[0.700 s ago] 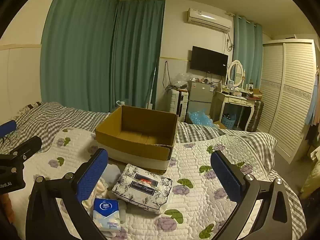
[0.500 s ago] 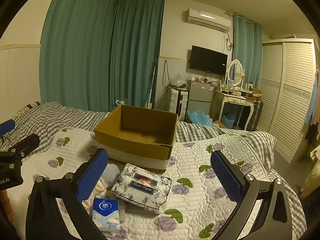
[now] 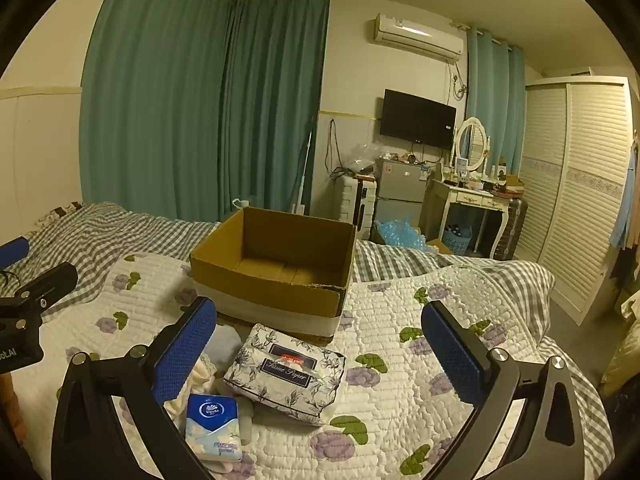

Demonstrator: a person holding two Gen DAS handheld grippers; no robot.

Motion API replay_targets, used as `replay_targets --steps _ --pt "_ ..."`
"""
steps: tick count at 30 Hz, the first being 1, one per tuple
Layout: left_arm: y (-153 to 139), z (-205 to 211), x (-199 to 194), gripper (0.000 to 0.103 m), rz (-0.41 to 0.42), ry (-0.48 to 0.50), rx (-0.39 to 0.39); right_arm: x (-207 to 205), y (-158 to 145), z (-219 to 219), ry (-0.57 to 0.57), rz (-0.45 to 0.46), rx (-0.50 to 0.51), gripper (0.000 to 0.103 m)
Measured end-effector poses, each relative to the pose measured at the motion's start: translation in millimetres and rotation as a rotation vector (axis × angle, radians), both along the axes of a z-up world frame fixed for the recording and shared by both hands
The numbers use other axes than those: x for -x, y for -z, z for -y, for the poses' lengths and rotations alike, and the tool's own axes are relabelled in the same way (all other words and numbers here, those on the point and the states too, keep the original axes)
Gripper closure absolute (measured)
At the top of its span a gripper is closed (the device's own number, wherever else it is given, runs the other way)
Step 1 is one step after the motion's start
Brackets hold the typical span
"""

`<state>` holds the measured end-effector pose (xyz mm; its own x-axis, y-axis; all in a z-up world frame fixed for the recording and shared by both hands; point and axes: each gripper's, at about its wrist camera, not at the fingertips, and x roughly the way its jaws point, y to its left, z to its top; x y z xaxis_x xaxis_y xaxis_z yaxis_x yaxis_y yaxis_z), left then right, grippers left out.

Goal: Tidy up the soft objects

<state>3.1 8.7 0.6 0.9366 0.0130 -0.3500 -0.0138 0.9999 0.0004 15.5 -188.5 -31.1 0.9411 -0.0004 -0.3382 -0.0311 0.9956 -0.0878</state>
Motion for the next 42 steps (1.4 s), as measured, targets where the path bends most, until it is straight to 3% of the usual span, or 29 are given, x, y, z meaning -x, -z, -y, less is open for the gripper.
replay_targets --steps 42 --pt "3.0 0.9 2.5 0.0 0.005 -0.008 -0.009 -1.5 4.7 -2.5 0.001 -0.015 0.001 0.0"
